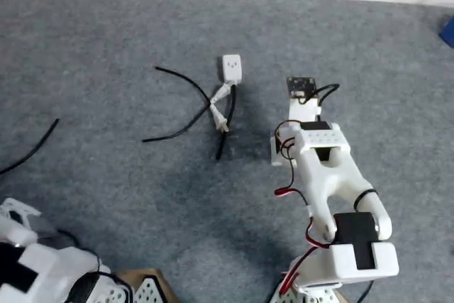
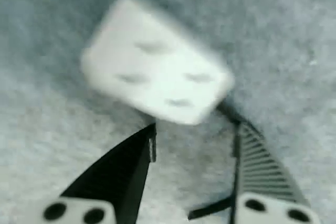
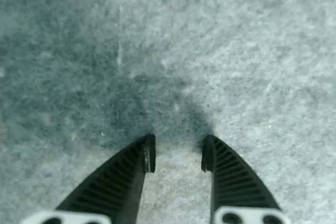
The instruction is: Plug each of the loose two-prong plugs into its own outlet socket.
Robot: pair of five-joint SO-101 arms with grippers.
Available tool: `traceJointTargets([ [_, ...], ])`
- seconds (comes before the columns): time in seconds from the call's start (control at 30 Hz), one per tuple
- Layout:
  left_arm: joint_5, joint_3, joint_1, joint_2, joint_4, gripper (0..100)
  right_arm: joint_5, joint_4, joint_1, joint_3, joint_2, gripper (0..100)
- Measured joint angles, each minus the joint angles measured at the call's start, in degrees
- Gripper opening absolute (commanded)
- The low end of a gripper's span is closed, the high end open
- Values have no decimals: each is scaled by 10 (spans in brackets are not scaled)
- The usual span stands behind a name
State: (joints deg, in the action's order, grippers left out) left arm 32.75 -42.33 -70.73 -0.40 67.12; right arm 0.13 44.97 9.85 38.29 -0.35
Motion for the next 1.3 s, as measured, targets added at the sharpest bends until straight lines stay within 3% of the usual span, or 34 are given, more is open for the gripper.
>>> traceJointTargets([
  [0.13,-52,14,-7,3,12,395,0,0,1,0,0,152],
  [0.4,-154,115,-4,4,18,400,0,0,1,0,0,152],
  [0.7,-240,199,65,4,15,400,0,0,1,0,0,152],
  [0.87,-244,191,61,4,-3,400,0,0,1,0,0,152],
  [1.0,-244,149,40,4,-62,400,0,0,1,0,0,152],
  [1.13,-195,97,29,4,-121,400,0,0,1,0,0,152],
  [1.3,-171,87,-18,4,-137,400,0,0,1,0,0,152],
])
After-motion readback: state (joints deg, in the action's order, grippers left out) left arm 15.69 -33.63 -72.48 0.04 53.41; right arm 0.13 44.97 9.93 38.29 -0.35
